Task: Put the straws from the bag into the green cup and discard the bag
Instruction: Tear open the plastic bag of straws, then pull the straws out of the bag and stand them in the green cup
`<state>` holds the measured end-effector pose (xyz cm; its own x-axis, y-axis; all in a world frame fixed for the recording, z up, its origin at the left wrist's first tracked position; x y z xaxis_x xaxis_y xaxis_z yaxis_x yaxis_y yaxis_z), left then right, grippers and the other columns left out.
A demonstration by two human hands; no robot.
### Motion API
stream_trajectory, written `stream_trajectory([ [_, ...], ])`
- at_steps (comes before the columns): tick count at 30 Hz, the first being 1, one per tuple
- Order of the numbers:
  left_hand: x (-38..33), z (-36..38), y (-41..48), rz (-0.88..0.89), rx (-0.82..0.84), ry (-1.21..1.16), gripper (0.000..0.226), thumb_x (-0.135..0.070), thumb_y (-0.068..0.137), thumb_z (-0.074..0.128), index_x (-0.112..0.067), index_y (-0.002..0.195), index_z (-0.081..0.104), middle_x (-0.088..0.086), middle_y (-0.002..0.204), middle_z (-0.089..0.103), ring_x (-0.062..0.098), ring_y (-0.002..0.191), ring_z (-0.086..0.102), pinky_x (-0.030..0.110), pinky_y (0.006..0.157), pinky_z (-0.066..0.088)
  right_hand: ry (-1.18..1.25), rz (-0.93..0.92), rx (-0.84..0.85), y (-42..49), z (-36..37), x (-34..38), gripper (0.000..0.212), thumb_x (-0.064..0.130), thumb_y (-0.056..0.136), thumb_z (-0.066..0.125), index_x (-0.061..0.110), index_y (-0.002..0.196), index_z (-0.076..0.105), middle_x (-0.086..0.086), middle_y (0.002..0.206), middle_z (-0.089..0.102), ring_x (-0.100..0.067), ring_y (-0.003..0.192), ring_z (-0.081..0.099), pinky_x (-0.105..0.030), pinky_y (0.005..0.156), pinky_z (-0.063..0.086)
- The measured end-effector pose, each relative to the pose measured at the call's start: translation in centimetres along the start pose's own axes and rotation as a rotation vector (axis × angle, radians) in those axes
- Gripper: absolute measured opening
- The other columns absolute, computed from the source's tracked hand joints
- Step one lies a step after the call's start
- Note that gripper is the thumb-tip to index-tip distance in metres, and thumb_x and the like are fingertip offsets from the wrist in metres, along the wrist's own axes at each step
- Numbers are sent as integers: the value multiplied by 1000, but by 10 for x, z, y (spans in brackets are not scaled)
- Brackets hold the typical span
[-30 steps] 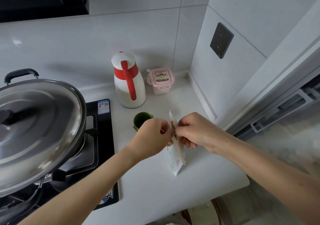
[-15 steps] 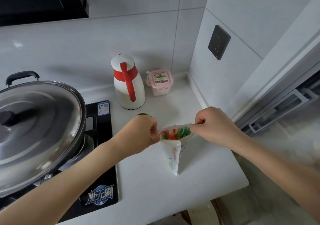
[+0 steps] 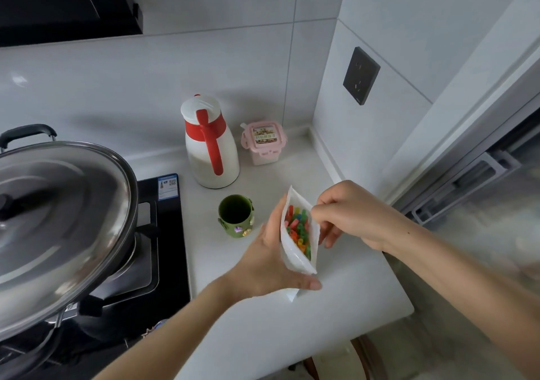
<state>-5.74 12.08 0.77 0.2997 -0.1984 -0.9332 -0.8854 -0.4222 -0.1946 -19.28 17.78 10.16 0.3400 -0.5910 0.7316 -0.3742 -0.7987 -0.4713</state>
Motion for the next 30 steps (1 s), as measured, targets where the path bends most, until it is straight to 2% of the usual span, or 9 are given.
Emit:
stream_trajectory([
  [5, 1, 3, 2, 45, -145, -146, 88, -27, 58, 86, -48, 125, 32, -8, 122, 57, 11, 116, 56, 42, 97, 52, 65, -3, 17, -3, -13, 4, 28, -8, 77, 47, 3, 51, 46, -19, 63, 56, -22, 51, 63, -25, 45, 47],
  [7, -2, -4, -1, 62, -197, -211, 75, -24, 60, 84, -42, 120, 44, -6, 117, 61, 10, 111, 60, 38, 95, 54, 47, -14, 4, -4, -19, 2, 30, -8, 77, 48, 2, 49, 47, -16, 59, 59, -19, 50, 63, -23, 44, 45],
  [9, -7, -13, -7, 71, -255, -198, 70, -21, 59, 84, -51, 110, 49, -11, 111, 63, 7, 106, 62, 32, 90, 56, -9, -28, 21, -5, -19, 1, 26, -5, 79, 50, 1, 54, 56, -12, 61, 67, -13, 47, 61, -21, 45, 46],
  [11, -10, -23, -15, 43, -303, -147, 65, -24, 57, 84, -55, 103, 51, -14, 105, 65, 8, 100, 64, 34, 87, 57, -24, -58, 29, -3, -15, -2, 19, -3, 80, 52, 0, 64, 62, -12, 69, 71, -13, 52, 64, -24, 52, 52],
  [14, -13, -35, -25, -40, -331, -33, 57, -31, 56, 80, -45, 105, 53, -15, 94, 66, 14, 92, 65, 45, 85, 56, 163, -159, -73, 5, -4, -12, 9, -3, 80, 59, 3, 81, 66, -11, 83, 72, -20, 72, 68, -32, 72, 58],
  [18, -15, -45, -29, -259, -181, 250, 62, -30, 58, 81, -41, 111, 49, -11, 95, 67, 18, 90, 65, 42, 85, 55, 786, -188, 15, 30, 23, -22, 17, 11, 95, 48, 9, 102, 64, -12, 109, 70, -22, 97, 67, -28, 86, 54],
  [20, -14, -53, -28, -376, -67, 139, 59, -22, 58, 82, -36, 108, 54, -5, 95, 70, 20, 89, 67, 41, 87, 56, 947, -136, 102, 48, 40, -26, 27, 20, 98, 40, 9, 108, 62, -13, 117, 67, -22, 103, 66, -28, 86, 50],
  [23, -6, -67, -30, -550, 134, -139, 39, -6, 71, 75, -24, 101, 59, 3, 87, 72, 20, 79, 68, 38, 84, 56, 1017, -66, 191, 71, 70, -33, 36, 29, 99, 36, 7, 111, 62, -14, 119, 66, -20, 104, 66, -27, 85, 47],
  [30, 45, -79, -49, -950, 284, -511, 36, -21, 66, 72, -7, 98, 65, 8, 82, 75, 23, 78, 69, 35, 79, 56, 998, 105, 301, 103, 136, -63, 44, 40, 100, 32, 9, 110, 62, -17, 119, 66, -25, 110, 60, -35, 92, 46],
])
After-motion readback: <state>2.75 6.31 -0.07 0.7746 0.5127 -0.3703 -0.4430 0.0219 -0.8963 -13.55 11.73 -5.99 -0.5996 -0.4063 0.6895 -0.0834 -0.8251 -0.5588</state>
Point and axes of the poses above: each hand's wrist, its own y-axis towards the middle knuckle, its own z-axis out of the palm, x = y × z, the point moved 2 cm from there along y, towards the middle knuckle
